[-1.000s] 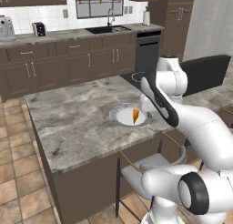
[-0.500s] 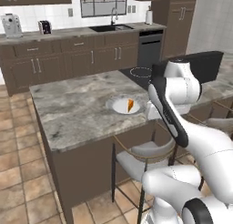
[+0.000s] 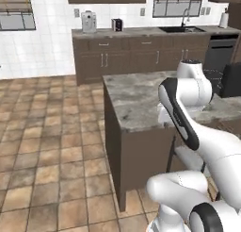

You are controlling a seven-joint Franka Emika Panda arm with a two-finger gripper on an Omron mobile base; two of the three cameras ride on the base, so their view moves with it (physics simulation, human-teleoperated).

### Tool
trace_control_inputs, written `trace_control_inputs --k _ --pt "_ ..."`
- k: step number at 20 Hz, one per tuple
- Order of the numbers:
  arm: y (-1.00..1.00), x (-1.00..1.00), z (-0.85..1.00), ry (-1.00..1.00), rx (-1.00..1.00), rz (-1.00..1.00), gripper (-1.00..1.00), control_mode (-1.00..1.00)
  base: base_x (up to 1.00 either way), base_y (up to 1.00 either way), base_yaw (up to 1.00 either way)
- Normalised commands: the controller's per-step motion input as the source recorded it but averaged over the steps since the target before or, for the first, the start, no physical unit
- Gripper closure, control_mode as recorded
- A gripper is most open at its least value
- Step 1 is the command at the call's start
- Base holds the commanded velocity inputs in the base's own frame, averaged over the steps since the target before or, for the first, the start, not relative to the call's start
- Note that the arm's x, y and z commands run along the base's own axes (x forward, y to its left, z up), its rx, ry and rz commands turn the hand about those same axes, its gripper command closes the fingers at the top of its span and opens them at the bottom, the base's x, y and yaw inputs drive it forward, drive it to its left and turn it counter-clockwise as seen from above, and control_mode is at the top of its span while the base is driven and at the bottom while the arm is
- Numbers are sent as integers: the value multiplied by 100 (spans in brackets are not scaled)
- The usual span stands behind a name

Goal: Take the cheese, chicken drumstick, and lime from the fridge and place them on the plate on the dining counter to create an appetizer plate.

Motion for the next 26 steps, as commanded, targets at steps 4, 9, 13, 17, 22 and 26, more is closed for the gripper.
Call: trace_control_inputs --k 4,9,13,17,22,26 --pt "0 0 0 0 0 0 -100 100 0 100 65" --pt "0 0 0 0 0 0 -100 100 17 100 59" --pt "0 0 0 0 0 0 -100 100 65 79 45" --pt "0 0 0 0 0 0 -100 100 65 16 24" --pt "0 0 0 0 0 0 -100 100 41 -17 0" --pt "0 0 0 0 0 0 -100 100 38 -20 -11"
